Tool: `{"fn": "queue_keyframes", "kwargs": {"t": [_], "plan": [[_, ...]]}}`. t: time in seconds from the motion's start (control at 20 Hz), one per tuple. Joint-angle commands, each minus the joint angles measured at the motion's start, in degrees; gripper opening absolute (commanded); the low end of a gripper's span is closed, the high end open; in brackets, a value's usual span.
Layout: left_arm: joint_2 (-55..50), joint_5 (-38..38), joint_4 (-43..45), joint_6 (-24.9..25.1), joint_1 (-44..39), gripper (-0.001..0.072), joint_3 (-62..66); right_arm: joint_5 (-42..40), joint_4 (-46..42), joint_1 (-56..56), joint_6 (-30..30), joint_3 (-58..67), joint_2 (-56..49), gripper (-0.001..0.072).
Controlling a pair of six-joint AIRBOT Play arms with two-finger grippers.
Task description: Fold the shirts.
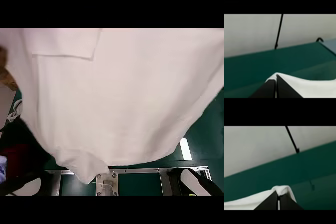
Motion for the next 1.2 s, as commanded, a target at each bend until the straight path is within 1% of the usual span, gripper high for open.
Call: {"fn": "queue_keyframes", "kwargs": {"t": [0.0, 0.1, 0.2, 0.35, 0.45, 0.55, 0.65, 0.75, 0.9, 1.0, 1.05, 1.15], "plan": [[-16.76, -0.68, -1.77, 2.54, -2.54, 0.0025, -4.72, -6.05, 0.42, 4.24, -3.04, -10.29, -12.72, 0.0014], [-26.53, 3.21, -1.81, 2.49, -4.17, 0.0025, -4.68, -9.62, 1.11, 5.25, -3.04, -9.99, -22.93, 0.0014], [-33.20, 7.48, -3.37, 2.45, -4.39, 0.0025, -4.68, -10.62, 1.95, 5.27, -3.02, -6.88, -32.26, 0.0014], [-37.66, 14.56, -3.93, 2.25, -4.22, 0.0025, -4.66, -10.36, 2.40, 5.29, -2.97, 1.57, -43.23, 0.0014], [-38.42, 19.58, -4.20, 2.47, -4.24, 0.0025, -4.66, -10.36, 2.95, 5.29, -2.86, 8.09, -47.56, 0.0014], [-38.45, 23.67, -4.68, 2.47, -4.22, 0.0025, -4.61, -10.36, 3.02, 5.27, -2.08, 14.12, -49.96, 0.0014], [-38.45, 25.59, -4.90, 2.47, -4.22, 0.0025, -3.63, -10.34, 3.02, 5.27, -2.05, 18.32, -50.80, 0.0014], [-38.45, 25.99, -5.27, 2.51, -4.35, 0.0025, -2.29, -9.73, 2.99, 5.27, -1.88, 20.24, -50.80, 0.0014], [-38.42, 24.61, -5.40, 2.78, -4.35, 0.0025, 0.17, -6.38, 2.54, 4.59, -1.88, 20.46, -50.80, 0.0014], [-38.42, 22.56, -5.18, 8.37, -4.66, 0.0025, 3.15, -4.81, 2.60, 4.37, -1.88, 20.46, -50.77, 0.0014], [-38.42, 21.55, -4.90, 10.10, -5.11, 0.0025, 4.66, -3.74, 2.60, 4.13, -1.88, 20.46, -50.77, 0.0014], [-38.51, 21.09, -4.63, 9.97, -5.46, 0.0025, 5.03, -2.08, 2.58, 4.00, -1.88, 20.33, -50.77, 0.0014]]}}
